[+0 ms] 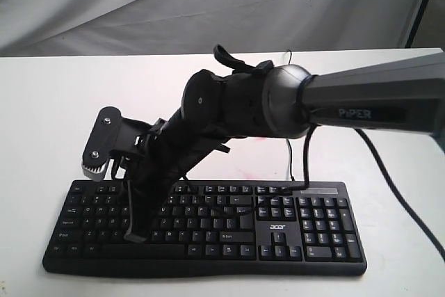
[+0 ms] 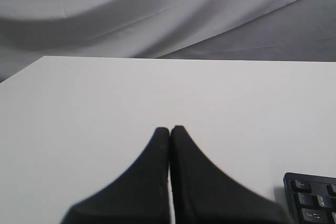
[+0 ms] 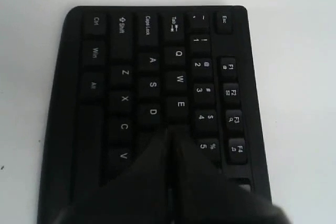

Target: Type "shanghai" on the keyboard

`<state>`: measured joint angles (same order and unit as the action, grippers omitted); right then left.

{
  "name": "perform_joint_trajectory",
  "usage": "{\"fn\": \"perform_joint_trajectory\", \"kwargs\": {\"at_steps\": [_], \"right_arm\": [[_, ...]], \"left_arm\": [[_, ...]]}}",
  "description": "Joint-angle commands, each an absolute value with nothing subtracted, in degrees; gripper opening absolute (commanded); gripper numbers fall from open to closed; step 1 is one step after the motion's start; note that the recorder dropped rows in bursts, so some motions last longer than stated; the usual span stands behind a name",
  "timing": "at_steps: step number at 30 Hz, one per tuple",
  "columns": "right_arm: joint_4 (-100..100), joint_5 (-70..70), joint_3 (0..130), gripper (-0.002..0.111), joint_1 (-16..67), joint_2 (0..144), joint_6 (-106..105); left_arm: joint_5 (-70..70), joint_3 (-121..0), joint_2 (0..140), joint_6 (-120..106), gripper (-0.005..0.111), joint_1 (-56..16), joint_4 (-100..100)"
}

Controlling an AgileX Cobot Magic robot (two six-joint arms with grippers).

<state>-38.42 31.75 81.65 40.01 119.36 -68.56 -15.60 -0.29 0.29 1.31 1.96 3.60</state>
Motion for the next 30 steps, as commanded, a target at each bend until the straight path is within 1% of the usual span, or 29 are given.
{"fn": "perform_joint_trajectory", "kwargs": {"at_steps": [1, 11, 16, 30], "right_arm": [[-38.0, 30.4, 79.1, 0.000, 39.1, 117.3, -69.2], [-38.0, 35.3, 79.0, 0.000, 37.1, 117.3, -69.3], [-39.0, 31.1, 76.4, 0.000, 37.1, 116.4, -70.3], [-41.5, 31.1, 76.1, 0.000, 37.2, 116.4, -70.8]], "left_arm": [[-15.2, 0.0, 0.0, 1.4, 0.001, 1.8, 3.6], [-15.2, 0.0, 0.0, 1.4, 0.001, 1.8, 3.6], [-15.2, 0.0, 0.0, 1.4, 0.001, 1.8, 3.6], [-15.2, 0.0, 0.0, 1.4, 0.001, 1.8, 3.6]]}}
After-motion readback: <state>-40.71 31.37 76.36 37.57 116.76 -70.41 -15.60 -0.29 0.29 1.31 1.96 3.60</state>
